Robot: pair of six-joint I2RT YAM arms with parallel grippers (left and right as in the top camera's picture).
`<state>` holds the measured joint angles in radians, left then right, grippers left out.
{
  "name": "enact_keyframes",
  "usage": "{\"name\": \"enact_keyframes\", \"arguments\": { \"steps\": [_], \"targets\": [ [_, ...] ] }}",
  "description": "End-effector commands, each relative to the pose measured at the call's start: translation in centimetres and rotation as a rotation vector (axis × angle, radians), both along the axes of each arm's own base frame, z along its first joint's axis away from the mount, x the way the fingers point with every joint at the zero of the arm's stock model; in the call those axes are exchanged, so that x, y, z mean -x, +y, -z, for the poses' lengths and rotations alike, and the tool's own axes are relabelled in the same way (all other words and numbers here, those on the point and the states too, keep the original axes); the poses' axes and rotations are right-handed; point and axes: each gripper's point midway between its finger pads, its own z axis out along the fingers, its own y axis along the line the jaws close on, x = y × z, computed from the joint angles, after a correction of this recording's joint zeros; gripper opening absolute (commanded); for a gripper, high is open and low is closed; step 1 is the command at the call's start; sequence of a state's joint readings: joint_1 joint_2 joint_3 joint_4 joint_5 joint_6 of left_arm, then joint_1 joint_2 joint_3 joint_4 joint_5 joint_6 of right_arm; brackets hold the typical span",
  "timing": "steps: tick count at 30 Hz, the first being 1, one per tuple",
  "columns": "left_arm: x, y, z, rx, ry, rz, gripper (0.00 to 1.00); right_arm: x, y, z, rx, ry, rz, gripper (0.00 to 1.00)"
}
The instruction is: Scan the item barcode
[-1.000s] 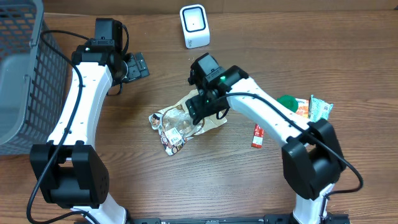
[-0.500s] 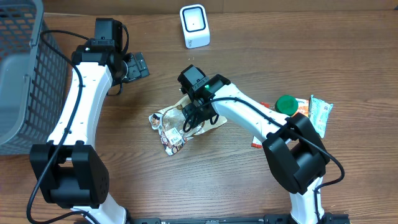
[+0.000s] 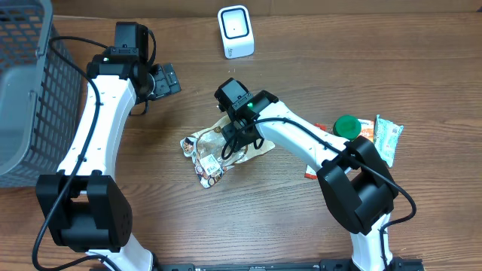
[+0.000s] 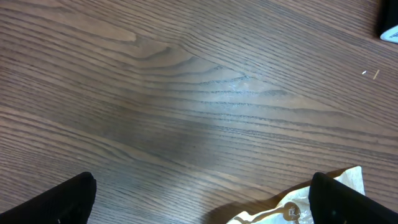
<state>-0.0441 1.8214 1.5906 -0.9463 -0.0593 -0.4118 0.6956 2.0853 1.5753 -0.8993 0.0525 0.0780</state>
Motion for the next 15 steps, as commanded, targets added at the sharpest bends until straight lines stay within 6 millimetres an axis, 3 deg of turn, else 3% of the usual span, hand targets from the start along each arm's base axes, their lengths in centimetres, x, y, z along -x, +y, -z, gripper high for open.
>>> {"name": "enact_keyframes", "arguments": {
  "steps": [1,15],
  "targets": [
    [-0.3,-0.2,-1.3,0.009,-0.035,-0.002,1.0,0.5,0.3,0.4,0.012,0.005,-0.014,0.65],
    [-0.3,-0.2,-1.3,0.009,-0.035,-0.002,1.0,2.0,-0.8,3.1,0.034,0.033,-0.012,0.65]
  ]
}}
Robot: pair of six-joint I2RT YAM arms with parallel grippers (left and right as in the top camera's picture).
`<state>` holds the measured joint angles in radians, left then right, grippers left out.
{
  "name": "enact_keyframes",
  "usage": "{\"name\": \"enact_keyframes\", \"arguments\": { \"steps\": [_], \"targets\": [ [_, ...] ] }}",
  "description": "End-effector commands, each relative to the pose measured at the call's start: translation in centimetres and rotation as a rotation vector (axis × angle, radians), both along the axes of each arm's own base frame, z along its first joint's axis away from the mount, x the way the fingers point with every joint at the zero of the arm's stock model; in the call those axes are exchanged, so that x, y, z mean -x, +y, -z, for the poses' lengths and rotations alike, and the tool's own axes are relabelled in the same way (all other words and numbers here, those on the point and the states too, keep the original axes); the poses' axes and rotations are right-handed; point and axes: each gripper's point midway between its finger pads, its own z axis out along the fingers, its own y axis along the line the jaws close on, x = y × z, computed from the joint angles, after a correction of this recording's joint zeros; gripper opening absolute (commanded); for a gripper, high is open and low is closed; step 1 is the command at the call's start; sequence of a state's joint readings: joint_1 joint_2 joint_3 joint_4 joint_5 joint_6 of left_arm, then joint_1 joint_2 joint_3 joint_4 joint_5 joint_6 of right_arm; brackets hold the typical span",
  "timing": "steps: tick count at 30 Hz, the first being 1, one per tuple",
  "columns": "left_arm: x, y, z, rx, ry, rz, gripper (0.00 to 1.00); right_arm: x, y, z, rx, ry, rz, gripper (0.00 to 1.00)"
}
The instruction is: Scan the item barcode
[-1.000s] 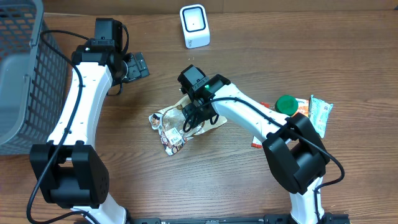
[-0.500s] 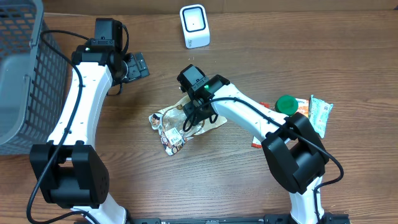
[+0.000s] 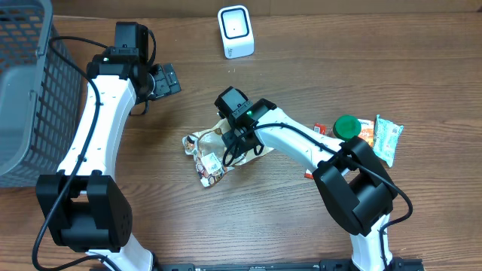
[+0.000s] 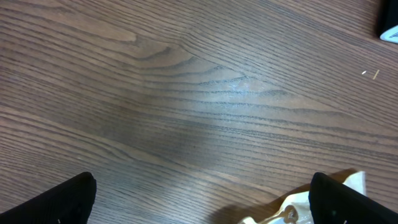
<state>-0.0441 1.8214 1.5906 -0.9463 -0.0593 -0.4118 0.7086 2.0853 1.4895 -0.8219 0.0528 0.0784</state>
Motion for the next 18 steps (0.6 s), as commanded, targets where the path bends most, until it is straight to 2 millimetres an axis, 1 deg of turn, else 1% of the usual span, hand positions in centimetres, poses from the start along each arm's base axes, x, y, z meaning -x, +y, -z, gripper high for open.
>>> {"name": "enact_keyframes", "arguments": {
  "steps": [1,3,7,11,13,14,16,18],
  "targets": [
    [-0.3,-0.2,-1.3,0.009,-0.035,-0.002,1.0,1.0,-0.7,1.0,0.029,0.028,0.005,0.65],
    [-0.3,-0.2,-1.3,0.009,-0.036,-0.002,1.0,1.2,-0.6,1.1,0.017,0.044,0.028,0.64],
    [-0.3,-0.2,-1.3,0.009,-0.035,-0.002,1.0,1.4,-0.5,1.1,-0.001,0.06,0.116,0.55],
    [-0.3,-0.2,-1.3,0.009,-0.035,-0.002,1.0,1.6,-0.7,1.4,0.002,0.065,0.125,0.54],
    [-0.3,-0.2,-1.3,0.009,-0.035,-0.002,1.0,1.8,-0.9,1.7,0.005,0.068,0.126,0.52],
    [-0.3,-0.2,-1.3,0.009,-0.035,-0.002,1.0,1.8,-0.9,1.9,0.005,0.068,0.126,0.49],
    [-0.3,-0.2,-1.3,0.009,-0.035,-0.002,1.0,1.9,-0.8,2.1,-0.002,0.068,0.128,0.39],
    [-0.3,-0.2,-1.3,0.009,-0.035,-0.002,1.0,1.9,-0.5,2.1,-0.018,0.072,0.125,0.33]
  ]
}}
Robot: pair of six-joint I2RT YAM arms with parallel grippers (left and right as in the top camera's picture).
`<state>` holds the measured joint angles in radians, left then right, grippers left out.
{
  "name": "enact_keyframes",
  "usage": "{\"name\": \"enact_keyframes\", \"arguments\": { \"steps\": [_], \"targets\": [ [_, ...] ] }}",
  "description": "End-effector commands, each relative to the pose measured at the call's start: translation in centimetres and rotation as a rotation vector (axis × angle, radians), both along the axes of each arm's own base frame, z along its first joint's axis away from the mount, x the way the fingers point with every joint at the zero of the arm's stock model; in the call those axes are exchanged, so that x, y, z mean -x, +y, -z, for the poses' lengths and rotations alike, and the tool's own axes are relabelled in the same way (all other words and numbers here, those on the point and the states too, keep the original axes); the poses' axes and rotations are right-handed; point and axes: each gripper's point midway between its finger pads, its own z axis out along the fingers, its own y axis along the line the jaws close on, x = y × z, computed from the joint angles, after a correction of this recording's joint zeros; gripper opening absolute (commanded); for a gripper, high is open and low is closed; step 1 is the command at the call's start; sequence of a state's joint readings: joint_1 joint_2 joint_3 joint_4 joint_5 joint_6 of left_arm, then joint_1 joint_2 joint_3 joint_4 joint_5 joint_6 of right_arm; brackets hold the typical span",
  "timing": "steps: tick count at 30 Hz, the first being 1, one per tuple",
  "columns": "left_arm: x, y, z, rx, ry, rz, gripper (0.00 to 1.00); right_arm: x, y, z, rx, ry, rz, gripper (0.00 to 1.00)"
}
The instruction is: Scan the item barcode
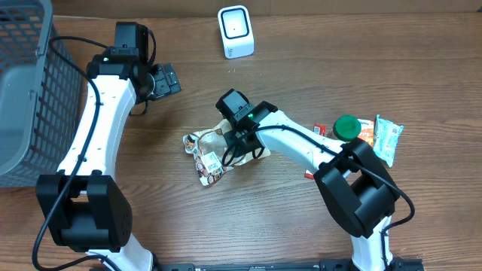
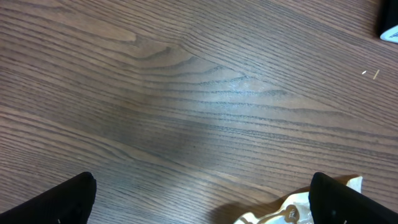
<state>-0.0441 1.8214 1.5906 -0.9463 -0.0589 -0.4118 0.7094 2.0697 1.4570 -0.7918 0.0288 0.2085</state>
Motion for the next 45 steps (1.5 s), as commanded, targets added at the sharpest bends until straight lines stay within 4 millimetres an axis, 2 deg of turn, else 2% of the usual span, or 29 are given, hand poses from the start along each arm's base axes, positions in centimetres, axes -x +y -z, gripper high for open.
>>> {"name": "enact_keyframes", "arguments": {
  "steps": [1,3,7,10,15,17,19,20,21,23,25,29,36,45],
  "targets": [
    [-0.3,-0.2,-1.3,0.008,-0.035,-0.002,1.0,1.5,-0.5,1.9,0.018,0.057,-0.001,0.29],
    [-0.3,-0.2,-1.3,0.008,-0.035,-0.002,1.0,1.6,-0.4,1.7,0.012,0.064,-0.002,0.2],
    [-0.3,-0.2,-1.3,0.008,-0.035,-0.002,1.0,1.3,0.8,-0.4,-0.06,0.061,-0.011,0.15],
    [-0.3,-0.2,-1.3,0.008,-0.035,-0.002,1.0,0.6,2.1,-3.7,-0.153,0.026,-0.02,0.12],
    [-0.3,-0.2,-1.3,0.008,-0.035,-0.002,1.0,-0.1,2.8,-8.9,-0.283,-0.029,0.032,0.04],
    [-0.3,-0.2,-1.3,0.008,-0.035,-0.002,1.0,-0.3,2.6,-10.2,-0.315,-0.032,0.096,0.04],
    [-0.3,-0.2,-1.3,0.008,-0.035,-0.002,1.0,-0.5,2.3,-10.6,-0.326,-0.03,0.133,0.04],
    [-0.3,-0.2,-1.3,0.008,-0.035,-0.002,1.0,-0.5,2.2,-10.5,-0.324,-0.027,0.136,0.06],
    [-0.3,-0.2,-1.3,0.008,-0.035,-0.002,1.0,-0.3,2.0,-10.4,-0.317,-0.019,0.137,0.13],
    [-0.3,-0.2,-1.3,0.008,-0.035,-0.002,1.0,0.0,1.9,-10.0,-0.302,-0.004,0.136,0.45],
    [-0.3,-0.2,-1.3,0.008,-0.035,-0.002,1.0,0.1,1.8,-9.6,-0.281,-0.016,0.136,0.51],
    [-0.3,-0.2,-1.3,0.008,-0.035,-0.002,1.0,-0.5,0.4,-8.3,-0.158,-0.105,0.205,0.54],
    [-0.3,-0.2,-1.3,0.008,-0.035,-0.002,1.0,0.9,-0.5,-5.0,-0.054,-0.085,0.213,0.59],
    [-0.3,-0.2,-1.3,0.008,-0.035,-0.002,1.0,2.9,1.6,1.9,0.022,0.0,0.149,0.71]
  ]
}}
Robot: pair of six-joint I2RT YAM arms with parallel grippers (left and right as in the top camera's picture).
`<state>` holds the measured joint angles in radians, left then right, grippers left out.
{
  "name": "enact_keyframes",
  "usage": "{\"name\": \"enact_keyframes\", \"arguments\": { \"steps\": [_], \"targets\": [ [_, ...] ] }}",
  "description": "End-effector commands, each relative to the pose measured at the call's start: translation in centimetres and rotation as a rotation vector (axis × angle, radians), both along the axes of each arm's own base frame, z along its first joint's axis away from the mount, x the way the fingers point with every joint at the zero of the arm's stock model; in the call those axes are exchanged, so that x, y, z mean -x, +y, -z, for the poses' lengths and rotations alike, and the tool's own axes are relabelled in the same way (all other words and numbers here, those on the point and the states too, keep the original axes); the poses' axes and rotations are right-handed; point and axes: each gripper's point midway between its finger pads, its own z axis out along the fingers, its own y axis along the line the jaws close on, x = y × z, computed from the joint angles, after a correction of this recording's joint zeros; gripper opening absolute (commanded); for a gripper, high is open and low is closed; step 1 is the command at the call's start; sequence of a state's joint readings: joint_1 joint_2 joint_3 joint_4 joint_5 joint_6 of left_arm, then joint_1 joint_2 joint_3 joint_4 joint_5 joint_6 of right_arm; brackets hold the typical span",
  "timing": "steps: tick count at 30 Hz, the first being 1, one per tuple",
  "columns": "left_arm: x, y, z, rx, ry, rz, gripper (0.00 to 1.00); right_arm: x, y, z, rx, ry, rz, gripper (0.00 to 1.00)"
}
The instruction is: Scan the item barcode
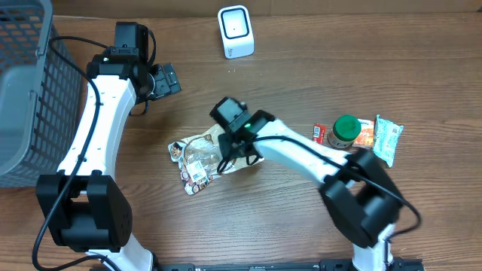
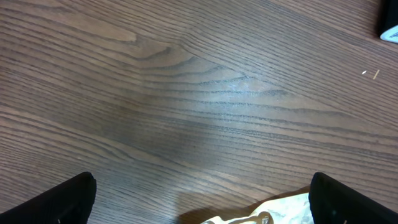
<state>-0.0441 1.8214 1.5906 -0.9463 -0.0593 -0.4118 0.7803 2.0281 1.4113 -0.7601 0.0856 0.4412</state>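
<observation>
A crinkled, pale printed snack bag (image 1: 194,158) lies at the table's middle, and its edge shows at the bottom of the left wrist view (image 2: 273,214). My right gripper (image 1: 227,153) is down on the bag's right end and appears shut on it, though the wrist hides the jaws from above. The white barcode scanner (image 1: 236,31) stands at the far edge, well apart from the bag. My left gripper (image 1: 167,79) hovers at the back left, open, with only bare wood between its black fingertips (image 2: 62,199).
A grey mesh basket (image 1: 22,90) fills the left edge. At the right sit a green-lidded jar (image 1: 346,128), an orange packet (image 1: 364,132) and a green-and-white packet (image 1: 388,137). The wooden table (image 1: 301,68) stretches between the scanner and the bag.
The right gripper and the snack bag have shifted left together, so more of the bag shows in the left wrist view. The left arm has not moved.
The right gripper sat on the bag's right end at each earlier moment, shifting slightly and crumpling it while the bag stayed in place. By now the bag is further left with the gripper. The left gripper stayed open and still.
</observation>
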Motion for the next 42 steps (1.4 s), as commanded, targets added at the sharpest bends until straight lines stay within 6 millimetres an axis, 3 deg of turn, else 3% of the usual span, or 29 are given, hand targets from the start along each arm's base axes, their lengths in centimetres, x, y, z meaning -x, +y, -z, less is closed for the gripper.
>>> {"name": "enact_keyframes", "arguments": {
  "steps": [1,3,9,11,15,19,27,30,33,42],
  "targets": [
    [-0.3,-0.2,-1.3,0.009,-0.035,-0.002,1.0,1.3,0.3,3.0,0.05,0.036,-0.022,0.71],
    [-0.3,-0.2,-1.3,0.009,-0.035,-0.002,1.0,1.2,0.4,3.1,0.049,0.035,-0.019,0.68],
    [-0.3,-0.2,-1.3,0.009,-0.035,-0.002,1.0,0.7,-0.1,3.1,0.022,0.061,0.033,0.36],
    [-0.3,-0.2,-1.3,0.009,-0.035,-0.002,1.0,0.8,-0.1,3.1,0.017,0.07,0.033,0.19],
    [-0.3,-0.2,-1.3,0.009,-0.035,-0.002,1.0,0.4,0.1,2.5,0.004,0.067,0.038,0.04],
    [-0.3,-0.2,-1.3,0.009,-0.035,-0.002,1.0,-1.0,-0.3,-0.6,-0.011,0.056,0.068,0.04],
    [-0.3,-0.2,-1.3,0.009,-0.035,-0.002,1.0,-3.2,-1.5,-10.9,-0.152,-0.089,0.115,0.04],
    [-0.3,-0.2,-1.3,0.009,-0.035,-0.002,1.0,-3.1,-1.5,-13.5,-0.191,-0.133,0.101,0.04],
    [-0.3,-0.2,-1.3,0.009,-0.035,-0.002,1.0,-2.8,-1.5,-14.6,-0.214,-0.146,0.09,0.04],
    [-0.3,-0.2,-1.3,0.009,-0.035,-0.002,1.0,-2.9,-0.8,-14.7,-0.247,-0.143,0.077,0.04]
  ]
}}
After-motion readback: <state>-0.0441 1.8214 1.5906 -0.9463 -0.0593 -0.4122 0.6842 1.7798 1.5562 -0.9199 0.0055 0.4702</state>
